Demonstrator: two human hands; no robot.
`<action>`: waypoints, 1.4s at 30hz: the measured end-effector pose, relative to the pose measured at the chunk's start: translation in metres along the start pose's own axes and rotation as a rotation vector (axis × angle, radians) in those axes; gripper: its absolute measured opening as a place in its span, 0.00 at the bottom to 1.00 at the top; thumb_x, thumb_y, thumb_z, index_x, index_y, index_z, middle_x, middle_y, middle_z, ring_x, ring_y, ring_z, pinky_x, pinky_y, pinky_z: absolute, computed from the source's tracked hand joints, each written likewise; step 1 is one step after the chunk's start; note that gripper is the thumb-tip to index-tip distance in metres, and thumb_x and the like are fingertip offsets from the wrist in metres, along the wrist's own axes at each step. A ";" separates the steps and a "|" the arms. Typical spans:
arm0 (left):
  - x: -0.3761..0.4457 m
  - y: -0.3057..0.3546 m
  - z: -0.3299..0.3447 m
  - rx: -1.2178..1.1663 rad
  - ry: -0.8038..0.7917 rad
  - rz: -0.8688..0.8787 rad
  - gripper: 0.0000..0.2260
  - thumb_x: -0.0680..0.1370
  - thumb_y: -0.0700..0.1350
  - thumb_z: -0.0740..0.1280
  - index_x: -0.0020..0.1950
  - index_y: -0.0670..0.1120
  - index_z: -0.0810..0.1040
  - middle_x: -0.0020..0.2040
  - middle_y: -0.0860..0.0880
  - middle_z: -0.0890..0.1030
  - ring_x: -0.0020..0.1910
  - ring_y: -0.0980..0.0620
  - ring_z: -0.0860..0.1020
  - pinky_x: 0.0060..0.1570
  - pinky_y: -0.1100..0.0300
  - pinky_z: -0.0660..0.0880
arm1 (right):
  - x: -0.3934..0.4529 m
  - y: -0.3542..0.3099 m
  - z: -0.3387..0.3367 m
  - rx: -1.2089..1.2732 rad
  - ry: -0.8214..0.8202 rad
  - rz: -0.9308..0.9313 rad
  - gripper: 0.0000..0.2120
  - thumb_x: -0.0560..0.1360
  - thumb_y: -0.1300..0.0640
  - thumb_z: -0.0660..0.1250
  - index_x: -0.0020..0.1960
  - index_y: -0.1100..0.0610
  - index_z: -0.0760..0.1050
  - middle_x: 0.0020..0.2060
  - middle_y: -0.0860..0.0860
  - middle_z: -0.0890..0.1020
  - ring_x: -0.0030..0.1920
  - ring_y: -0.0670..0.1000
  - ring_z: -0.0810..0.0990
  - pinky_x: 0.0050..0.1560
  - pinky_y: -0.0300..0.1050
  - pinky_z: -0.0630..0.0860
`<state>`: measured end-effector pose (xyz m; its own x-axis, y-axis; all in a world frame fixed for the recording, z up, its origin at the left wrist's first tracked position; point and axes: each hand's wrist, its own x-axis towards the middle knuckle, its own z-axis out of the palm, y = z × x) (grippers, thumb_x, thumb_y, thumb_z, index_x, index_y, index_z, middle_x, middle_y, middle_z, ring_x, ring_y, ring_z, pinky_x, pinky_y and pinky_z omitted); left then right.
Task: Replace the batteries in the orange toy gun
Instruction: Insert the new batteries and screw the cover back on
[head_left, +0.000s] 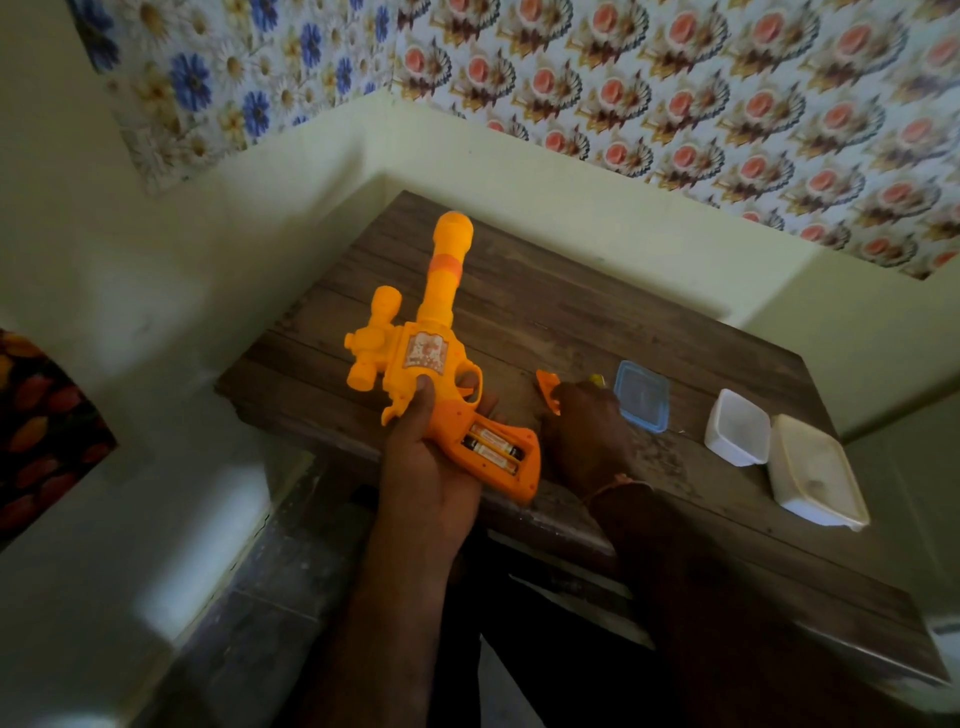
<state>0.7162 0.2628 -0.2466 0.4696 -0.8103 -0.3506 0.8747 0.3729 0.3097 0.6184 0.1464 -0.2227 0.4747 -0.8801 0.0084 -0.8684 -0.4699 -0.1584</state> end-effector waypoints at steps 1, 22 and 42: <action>0.000 0.000 -0.001 -0.001 0.000 -0.002 0.30 0.72 0.55 0.68 0.73 0.49 0.70 0.64 0.41 0.79 0.56 0.41 0.81 0.43 0.46 0.80 | 0.000 -0.001 0.000 0.018 0.006 0.002 0.14 0.78 0.53 0.61 0.61 0.58 0.73 0.57 0.57 0.76 0.59 0.57 0.74 0.55 0.52 0.75; -0.008 -0.001 0.005 0.082 -0.011 0.030 0.32 0.71 0.55 0.68 0.73 0.44 0.70 0.56 0.42 0.80 0.51 0.44 0.80 0.45 0.48 0.78 | -0.112 -0.040 -0.031 0.388 0.166 -0.202 0.18 0.75 0.64 0.60 0.63 0.52 0.74 0.54 0.50 0.72 0.45 0.43 0.68 0.42 0.26 0.65; -0.012 0.002 0.006 0.153 0.032 -0.047 0.34 0.69 0.59 0.67 0.70 0.41 0.73 0.58 0.38 0.80 0.51 0.41 0.79 0.45 0.49 0.77 | -0.119 -0.036 -0.033 0.180 0.079 -0.307 0.21 0.75 0.43 0.64 0.65 0.47 0.65 0.62 0.46 0.67 0.60 0.46 0.67 0.55 0.44 0.74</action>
<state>0.7115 0.2703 -0.2368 0.4342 -0.8097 -0.3947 0.8684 0.2598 0.4224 0.5883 0.2658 -0.1853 0.6906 -0.7057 0.1581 -0.6446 -0.6998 -0.3078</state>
